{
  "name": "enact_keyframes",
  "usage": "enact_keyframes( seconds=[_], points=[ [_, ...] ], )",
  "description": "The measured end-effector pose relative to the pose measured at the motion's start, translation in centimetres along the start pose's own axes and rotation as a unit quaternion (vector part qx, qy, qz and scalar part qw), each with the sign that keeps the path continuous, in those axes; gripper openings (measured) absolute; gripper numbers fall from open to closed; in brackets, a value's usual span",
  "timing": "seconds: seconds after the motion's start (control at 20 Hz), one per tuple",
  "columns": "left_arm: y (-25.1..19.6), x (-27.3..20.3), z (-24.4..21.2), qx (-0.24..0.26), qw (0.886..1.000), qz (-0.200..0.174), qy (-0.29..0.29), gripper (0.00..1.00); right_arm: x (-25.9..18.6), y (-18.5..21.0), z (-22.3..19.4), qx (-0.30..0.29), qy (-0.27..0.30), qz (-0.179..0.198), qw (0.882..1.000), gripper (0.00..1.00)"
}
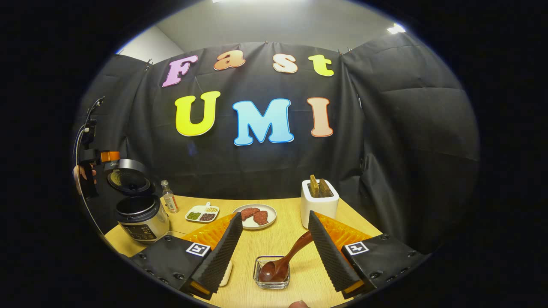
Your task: Close the left gripper, press the button to open the rice cooker; take a wooden spoon from the chopstick holder with the right hand, scoop a spoonful of rice and pour it into the rice cooker, then put the wooden spoon back into the chopstick holder.
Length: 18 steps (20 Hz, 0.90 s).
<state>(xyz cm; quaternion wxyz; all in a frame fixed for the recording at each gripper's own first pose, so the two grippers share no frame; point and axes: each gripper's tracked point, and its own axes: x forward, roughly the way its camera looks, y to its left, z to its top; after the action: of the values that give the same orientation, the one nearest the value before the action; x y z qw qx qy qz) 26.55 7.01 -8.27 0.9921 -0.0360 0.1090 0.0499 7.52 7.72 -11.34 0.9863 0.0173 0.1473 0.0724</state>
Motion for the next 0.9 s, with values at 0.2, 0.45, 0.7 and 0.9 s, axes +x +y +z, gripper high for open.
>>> enact_keyframes(
  seconds=[0.2,0.45,0.7,0.9],
  points=[
    [-0.5,-1.2,-1.7,-0.002,1.0,0.006,0.011,0.85,-0.3,-0.9,-0.1,-0.007,0.001,0.008,1.0,0.98],
    [-1.1,-2.5,-4.1,0.001,1.0,0.011,0.027,0.85,-0.8,-1.8,0.0,-0.006,0.0,0.014,1.0,0.98],
    [-1.8,-3.7,-7.1,0.003,0.999,0.014,0.05,0.86,-1.0,-2.6,-0.2,-0.005,0.002,0.019,1.0,0.98],
    [-2.0,-4.5,-9.8,0.003,0.997,0.016,0.073,0.85,-1.2,-3.0,-0.2,-0.008,0.001,0.022,1.0,0.98]
  ],
)
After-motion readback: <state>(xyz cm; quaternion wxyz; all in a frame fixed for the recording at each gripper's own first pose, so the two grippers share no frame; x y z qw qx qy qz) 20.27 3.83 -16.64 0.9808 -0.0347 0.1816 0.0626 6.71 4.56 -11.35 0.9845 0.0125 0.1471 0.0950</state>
